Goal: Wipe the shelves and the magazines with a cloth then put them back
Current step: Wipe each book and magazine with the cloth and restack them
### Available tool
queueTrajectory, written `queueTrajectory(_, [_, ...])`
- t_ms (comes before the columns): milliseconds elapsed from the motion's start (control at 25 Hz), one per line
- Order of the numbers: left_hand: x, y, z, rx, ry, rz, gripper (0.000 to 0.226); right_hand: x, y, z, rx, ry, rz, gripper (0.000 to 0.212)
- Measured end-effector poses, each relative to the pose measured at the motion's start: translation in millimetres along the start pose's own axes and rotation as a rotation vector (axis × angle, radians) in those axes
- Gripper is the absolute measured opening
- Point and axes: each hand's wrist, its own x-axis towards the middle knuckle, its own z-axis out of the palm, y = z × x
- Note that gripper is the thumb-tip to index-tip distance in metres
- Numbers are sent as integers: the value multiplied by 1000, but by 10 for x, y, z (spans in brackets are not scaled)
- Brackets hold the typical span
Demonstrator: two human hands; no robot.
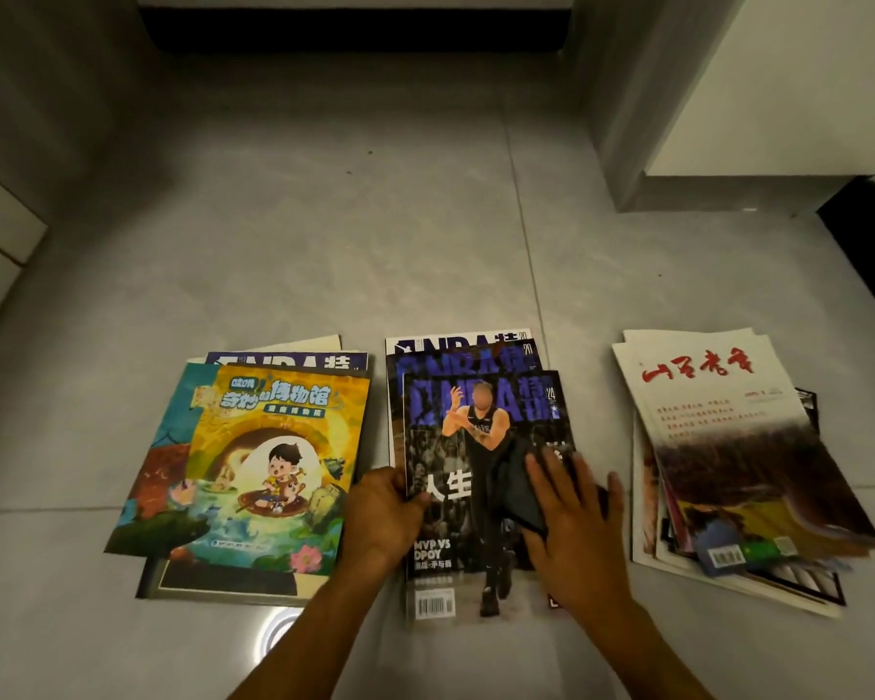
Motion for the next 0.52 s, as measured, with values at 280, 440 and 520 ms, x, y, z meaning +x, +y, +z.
queueTrajectory(280, [64,-72,18,3,-48,1,23,203,-252,5,103,-88,-411,96])
queueTrajectory(440, [68,-88,41,-38,-61,-19,20,730,5,-23,214,45,136,84])
queueTrajectory(520, [71,-93,50,-36,-59,-7,19,819,-473,66,202,45,-35,84])
